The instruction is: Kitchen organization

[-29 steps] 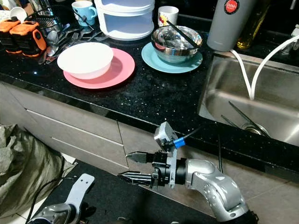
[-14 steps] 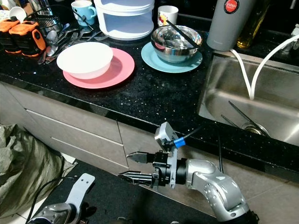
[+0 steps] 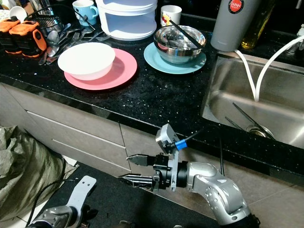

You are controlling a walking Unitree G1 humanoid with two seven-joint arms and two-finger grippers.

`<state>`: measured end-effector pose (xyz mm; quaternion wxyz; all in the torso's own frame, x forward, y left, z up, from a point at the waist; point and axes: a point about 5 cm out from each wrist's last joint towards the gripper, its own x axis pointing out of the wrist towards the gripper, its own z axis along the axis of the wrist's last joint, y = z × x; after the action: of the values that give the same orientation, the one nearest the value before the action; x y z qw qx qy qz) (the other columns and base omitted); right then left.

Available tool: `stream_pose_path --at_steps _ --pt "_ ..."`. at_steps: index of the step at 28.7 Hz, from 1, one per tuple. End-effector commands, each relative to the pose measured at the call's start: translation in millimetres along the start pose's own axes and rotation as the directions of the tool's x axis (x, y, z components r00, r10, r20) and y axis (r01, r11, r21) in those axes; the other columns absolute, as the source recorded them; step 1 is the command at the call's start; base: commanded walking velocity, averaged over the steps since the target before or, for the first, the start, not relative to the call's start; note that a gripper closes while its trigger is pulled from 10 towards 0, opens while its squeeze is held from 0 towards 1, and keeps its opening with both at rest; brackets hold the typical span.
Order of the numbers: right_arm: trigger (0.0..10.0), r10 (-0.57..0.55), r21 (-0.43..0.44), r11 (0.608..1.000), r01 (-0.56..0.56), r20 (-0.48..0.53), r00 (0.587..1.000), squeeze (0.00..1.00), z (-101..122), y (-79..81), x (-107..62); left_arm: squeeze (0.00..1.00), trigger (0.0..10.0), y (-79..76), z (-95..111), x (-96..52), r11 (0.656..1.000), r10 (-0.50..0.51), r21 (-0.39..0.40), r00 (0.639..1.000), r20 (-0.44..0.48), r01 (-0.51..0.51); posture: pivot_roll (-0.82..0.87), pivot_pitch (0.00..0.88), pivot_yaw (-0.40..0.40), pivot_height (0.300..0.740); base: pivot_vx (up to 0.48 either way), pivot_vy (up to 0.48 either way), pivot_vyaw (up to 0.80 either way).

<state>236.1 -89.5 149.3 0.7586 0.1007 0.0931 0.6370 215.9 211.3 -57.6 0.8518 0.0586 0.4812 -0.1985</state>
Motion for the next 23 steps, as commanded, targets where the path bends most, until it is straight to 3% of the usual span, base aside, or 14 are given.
stream_pose_path --at_steps 1,23 --pt "10.0 0.021 0.025 0.999 -0.02 -0.014 1.0 0.0 -4.4 1.9 1.8 0.0 10.0 2.4 -8.9 -1.9 1.0 0.011 -0.006 0.999 -0.035 -0.011 0.01 0.159 -0.01 0.74 0.0 0.0 0.0" --pt "10.0 0.073 0.072 0.995 -0.069 -0.055 0.996 0.0 -8.2 6.2 2.3 0.0 10.0 0.4 -13.3 -1.3 1.0 0.015 -0.019 0.999 -0.038 -0.015 0.02 0.151 -0.026 0.74 0.0 0.0 0.0"
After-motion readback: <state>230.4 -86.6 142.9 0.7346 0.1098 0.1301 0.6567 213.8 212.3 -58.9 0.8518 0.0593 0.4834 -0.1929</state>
